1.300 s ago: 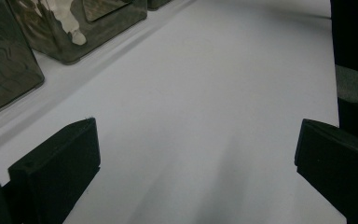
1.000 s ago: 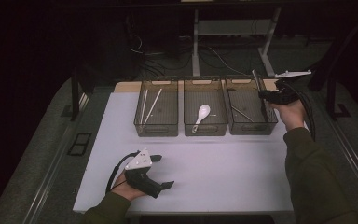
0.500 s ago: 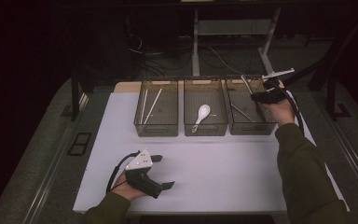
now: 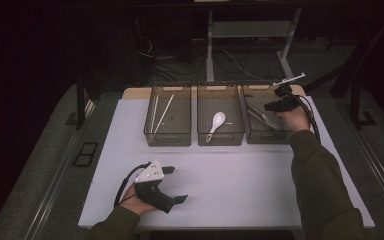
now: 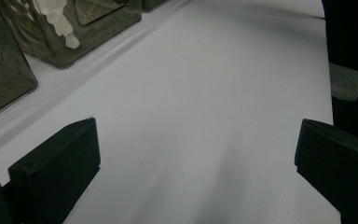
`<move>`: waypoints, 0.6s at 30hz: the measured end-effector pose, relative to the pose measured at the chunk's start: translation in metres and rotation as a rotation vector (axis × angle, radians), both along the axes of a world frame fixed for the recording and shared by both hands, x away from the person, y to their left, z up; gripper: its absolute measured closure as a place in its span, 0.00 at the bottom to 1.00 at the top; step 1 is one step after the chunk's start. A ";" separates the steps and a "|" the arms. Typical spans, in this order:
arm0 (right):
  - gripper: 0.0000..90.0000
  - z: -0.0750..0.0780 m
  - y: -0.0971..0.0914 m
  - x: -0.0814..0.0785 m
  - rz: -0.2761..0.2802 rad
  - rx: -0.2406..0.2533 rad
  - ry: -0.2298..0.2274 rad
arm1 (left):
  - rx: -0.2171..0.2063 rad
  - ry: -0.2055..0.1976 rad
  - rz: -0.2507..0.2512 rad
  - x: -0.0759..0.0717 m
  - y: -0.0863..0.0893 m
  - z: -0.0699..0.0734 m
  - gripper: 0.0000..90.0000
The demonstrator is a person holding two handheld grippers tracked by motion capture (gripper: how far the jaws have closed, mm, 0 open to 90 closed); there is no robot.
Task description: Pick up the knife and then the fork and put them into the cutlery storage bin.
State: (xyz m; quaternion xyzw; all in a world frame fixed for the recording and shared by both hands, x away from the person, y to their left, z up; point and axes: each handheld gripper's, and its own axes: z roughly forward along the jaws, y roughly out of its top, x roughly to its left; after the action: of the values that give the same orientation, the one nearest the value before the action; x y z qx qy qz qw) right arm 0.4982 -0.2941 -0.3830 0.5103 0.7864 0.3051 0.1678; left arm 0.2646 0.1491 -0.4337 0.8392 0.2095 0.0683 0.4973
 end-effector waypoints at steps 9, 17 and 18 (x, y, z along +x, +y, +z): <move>0.66 0.006 -0.007 -0.007 0.016 0.108 -0.004 | 0.006 0.000 0.001 0.000 0.001 0.000 0.00; 0.50 0.009 -0.012 -0.024 0.052 0.166 -0.039 | 0.006 -0.002 0.008 0.002 0.004 0.001 0.00; 0.48 0.009 -0.012 -0.026 0.052 0.166 -0.043 | 0.007 -0.003 0.008 0.002 0.004 0.001 0.00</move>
State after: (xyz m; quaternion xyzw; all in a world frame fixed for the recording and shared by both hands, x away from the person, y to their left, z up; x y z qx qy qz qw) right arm 0.4719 -0.3064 -0.3736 0.4951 0.7675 0.3846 0.1338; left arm 0.2662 0.1527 -0.4322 0.8400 0.2120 0.0724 0.4942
